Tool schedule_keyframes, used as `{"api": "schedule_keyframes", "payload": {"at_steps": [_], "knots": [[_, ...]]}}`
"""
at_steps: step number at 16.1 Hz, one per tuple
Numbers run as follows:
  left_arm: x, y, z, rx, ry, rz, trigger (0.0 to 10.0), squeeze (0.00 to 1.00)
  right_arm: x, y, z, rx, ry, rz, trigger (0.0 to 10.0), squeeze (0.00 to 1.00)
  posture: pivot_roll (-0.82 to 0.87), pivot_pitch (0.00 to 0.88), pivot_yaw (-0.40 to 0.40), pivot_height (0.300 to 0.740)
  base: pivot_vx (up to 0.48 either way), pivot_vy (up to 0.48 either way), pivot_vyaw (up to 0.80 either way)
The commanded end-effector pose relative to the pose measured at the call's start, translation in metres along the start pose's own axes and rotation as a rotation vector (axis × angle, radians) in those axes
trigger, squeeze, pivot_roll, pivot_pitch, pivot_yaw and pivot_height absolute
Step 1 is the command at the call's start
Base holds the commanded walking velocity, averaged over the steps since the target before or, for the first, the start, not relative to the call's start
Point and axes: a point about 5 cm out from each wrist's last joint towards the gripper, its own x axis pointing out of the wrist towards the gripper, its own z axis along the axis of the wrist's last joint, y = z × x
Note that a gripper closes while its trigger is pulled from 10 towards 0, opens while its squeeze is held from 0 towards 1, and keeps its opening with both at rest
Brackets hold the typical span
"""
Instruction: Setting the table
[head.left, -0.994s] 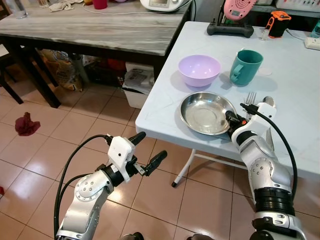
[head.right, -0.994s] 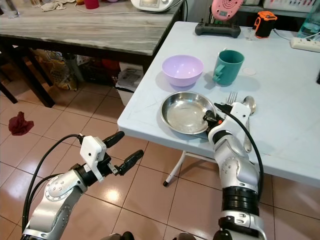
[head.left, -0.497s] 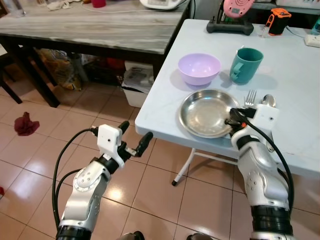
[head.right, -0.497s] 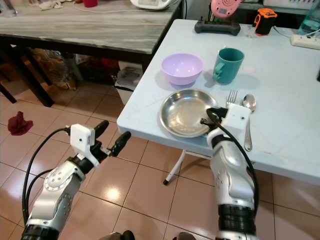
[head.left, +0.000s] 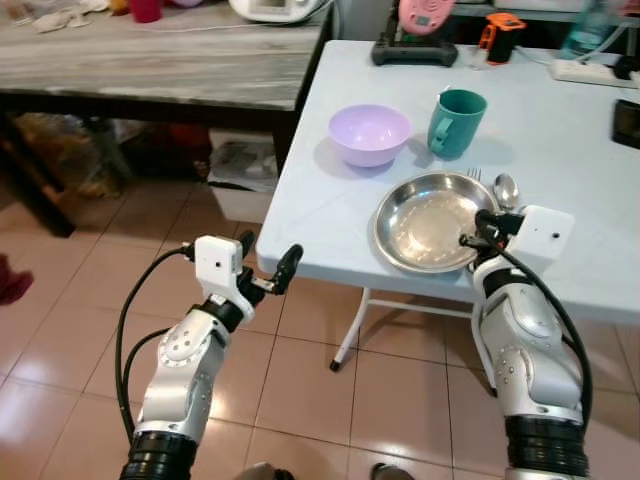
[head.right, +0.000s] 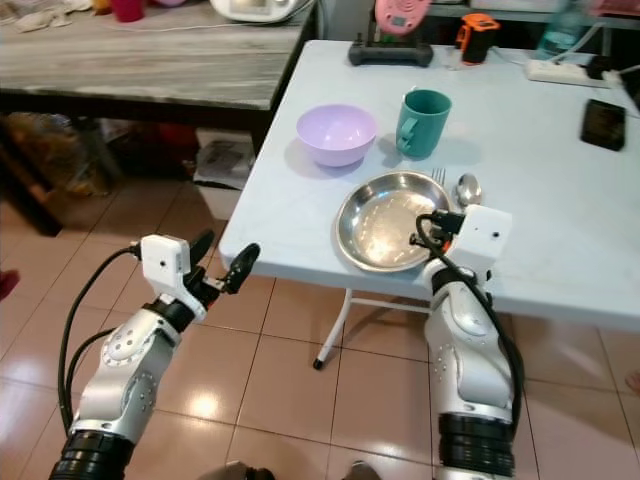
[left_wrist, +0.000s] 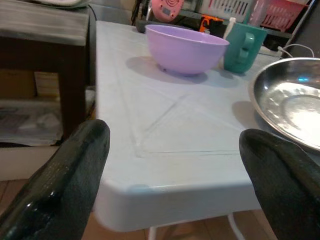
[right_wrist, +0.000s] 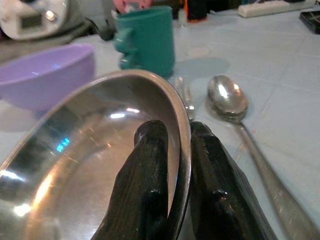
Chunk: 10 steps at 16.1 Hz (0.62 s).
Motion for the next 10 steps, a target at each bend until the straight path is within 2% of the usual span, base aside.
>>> {"api": "schedule_keyframes", "payload": {"at_steps": [1,2,10], "knots": [[0.0027,-0.0011,0.0018,-0.001,-0.011,0.000,10.0,0.00,-0.0016,-0.0053,0.0043,-0.016,-0.029,-0.025,10.0,0.00,-0.24,0.104,0.051,0.740,0.000,0.375,-0.77],[0.0039,-0.0018,0.0024,0.000,-0.013,0.000,10.0,0.00,-0.0017,-0.0052,0.0050,-0.017,-0.037,-0.025,10.0,0.00,-0.24,0.104,0.052,0.740,0.000,0.379,-0.43],[0.0105,-0.0058,0.0043,-0.015,-0.037,0.006,10.0,0.00,-0.0025,-0.0015,0.0128,-0.078,-0.105,-0.020,10.0,0.00,-0.24,0.092,0.056,0.740,0.000,0.386,0.00]]}}
